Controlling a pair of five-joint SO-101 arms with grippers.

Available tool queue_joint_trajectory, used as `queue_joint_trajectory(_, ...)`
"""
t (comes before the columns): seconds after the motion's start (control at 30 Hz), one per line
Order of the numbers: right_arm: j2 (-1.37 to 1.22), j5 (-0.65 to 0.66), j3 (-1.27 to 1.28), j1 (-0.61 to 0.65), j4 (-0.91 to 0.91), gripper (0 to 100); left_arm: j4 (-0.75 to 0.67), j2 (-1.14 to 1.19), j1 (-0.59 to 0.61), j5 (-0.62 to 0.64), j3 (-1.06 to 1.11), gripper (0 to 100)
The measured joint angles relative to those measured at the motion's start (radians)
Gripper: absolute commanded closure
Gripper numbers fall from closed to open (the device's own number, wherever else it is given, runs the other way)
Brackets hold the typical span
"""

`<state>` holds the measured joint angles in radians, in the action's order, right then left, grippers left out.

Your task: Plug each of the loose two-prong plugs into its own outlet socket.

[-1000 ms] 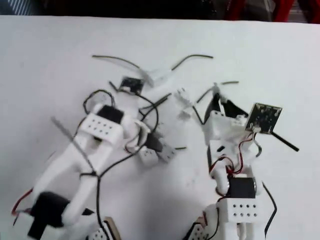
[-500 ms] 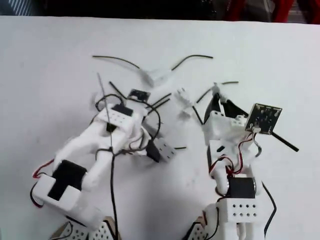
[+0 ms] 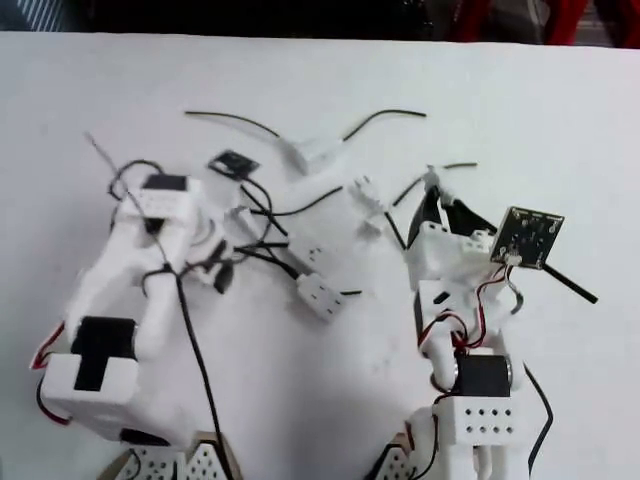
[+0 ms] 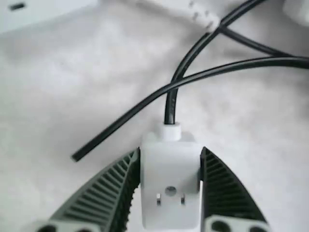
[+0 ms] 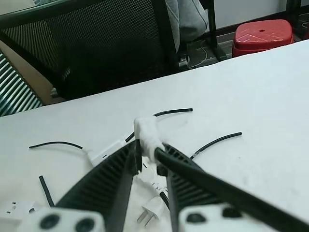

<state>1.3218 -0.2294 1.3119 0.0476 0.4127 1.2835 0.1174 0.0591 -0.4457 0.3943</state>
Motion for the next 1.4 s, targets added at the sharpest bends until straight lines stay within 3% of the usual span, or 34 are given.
queue_joint_trajectory(0.23, 0.000, 0.000, 0.000, 0.000, 0.000, 98.1, 0.147, 0.000, 0.040, -0.080, -0.121, 79)
queue_joint_trajectory(0.67, 0.000, 0.000, 0.000, 0.000, 0.000, 98.1, 0.229, -0.012, 0.040, -0.121, -0.110, 79)
queue_joint_trajectory(0.97, 0.000, 0.000, 0.000, 0.002, 0.000, 98.1, 0.002, -0.141, -0.003, -0.121, 0.198, 78)
queue_joint_trajectory(1.07, 0.000, 0.000, 0.000, 0.011, 0.000, 98.1, -0.066, -0.166, 0.000, -0.121, 0.244, 74)
queue_joint_trajectory(1.2, 0.000, 0.000, 0.000, 0.012, 0.000, 98.1, -0.129, -0.172, 0.048, -0.121, 0.247, 68)
queue_joint_trajectory(1.4, 0.000, 0.000, 0.000, 0.014, 0.000, 98.1, -0.213, -0.167, 0.137, -0.164, 0.249, 70)
